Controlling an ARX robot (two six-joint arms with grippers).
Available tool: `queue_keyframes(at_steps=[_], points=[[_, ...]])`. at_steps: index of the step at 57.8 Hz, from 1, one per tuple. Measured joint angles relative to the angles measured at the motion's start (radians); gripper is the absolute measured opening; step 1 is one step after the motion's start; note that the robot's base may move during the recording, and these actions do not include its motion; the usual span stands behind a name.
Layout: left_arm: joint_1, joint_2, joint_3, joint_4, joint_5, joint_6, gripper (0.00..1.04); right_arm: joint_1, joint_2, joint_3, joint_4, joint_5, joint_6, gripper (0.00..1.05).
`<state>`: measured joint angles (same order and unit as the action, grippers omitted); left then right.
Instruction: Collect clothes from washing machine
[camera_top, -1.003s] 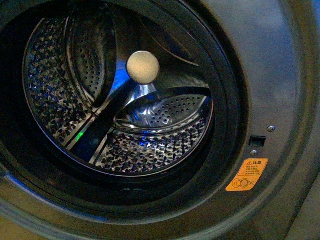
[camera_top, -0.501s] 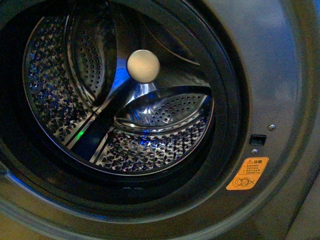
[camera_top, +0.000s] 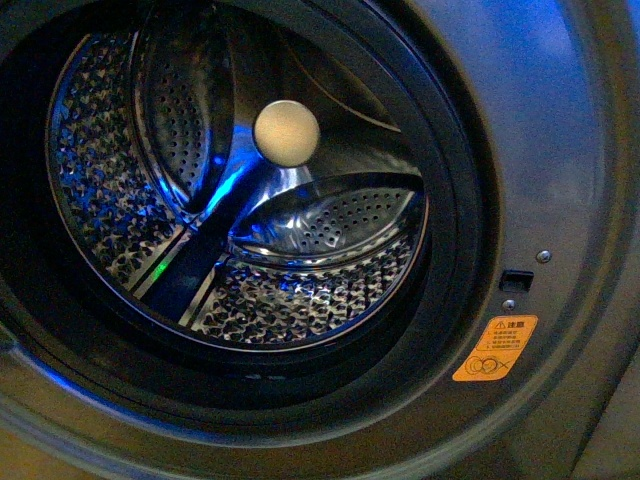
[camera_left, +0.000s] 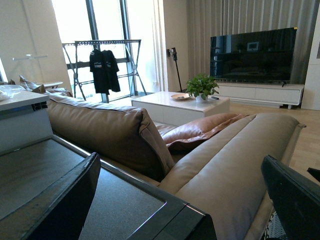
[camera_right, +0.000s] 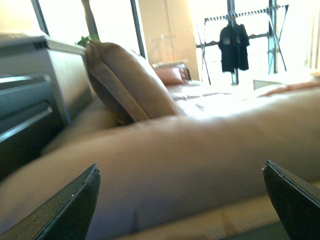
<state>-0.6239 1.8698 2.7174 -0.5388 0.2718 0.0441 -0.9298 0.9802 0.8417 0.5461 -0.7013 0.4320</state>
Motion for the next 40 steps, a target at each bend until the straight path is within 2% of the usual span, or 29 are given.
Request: queue_keyframes(at_steps=[4,18,22,25,30,31,34,40], points=[[0.0,0.0,0.0,0.0,0.0,0.0,0.98,0.128,-0.064,-0.05,-0.027,0.089,-0.003,0.97],[0.0,0.0,0.0,0.0,0.0,0.0,0.98,0.697,-0.337,-0.359,-0.067,0.432,-0.124,0.97],[0.0,0.0,0.0,0.0,0.0,0.0,0.98,0.769,-0.372,-0.4,-0.081,0.447,-0.145,0.96],[0.0,0.0,0.0,0.0,0.0,0.0,0.98,0.809,-0.4,-0.37,-0.261,0.556,-0.238,0.87],[0.0,0.0,0.0,0.0,0.0,0.0,0.98,0.861,-0.44,-0.401,-0.417,0.663,-0.335,0.73],[0.0,0.0,0.0,0.0,0.0,0.0,0.98,0.871,-0.444,-0.41,-0.421,0.682,-0.343,0.71],[0.0,0.0,0.0,0.0,0.0,0.0,0.98,0.916,-0.477,-0.474,-0.418,0.692,-0.39,0.57],[-0.001,0.001,0.008,-0.014,-0.008,-0.006,0.98,0.926,-0.536,-0.556,-0.388,0.697,-0.418,0.32]])
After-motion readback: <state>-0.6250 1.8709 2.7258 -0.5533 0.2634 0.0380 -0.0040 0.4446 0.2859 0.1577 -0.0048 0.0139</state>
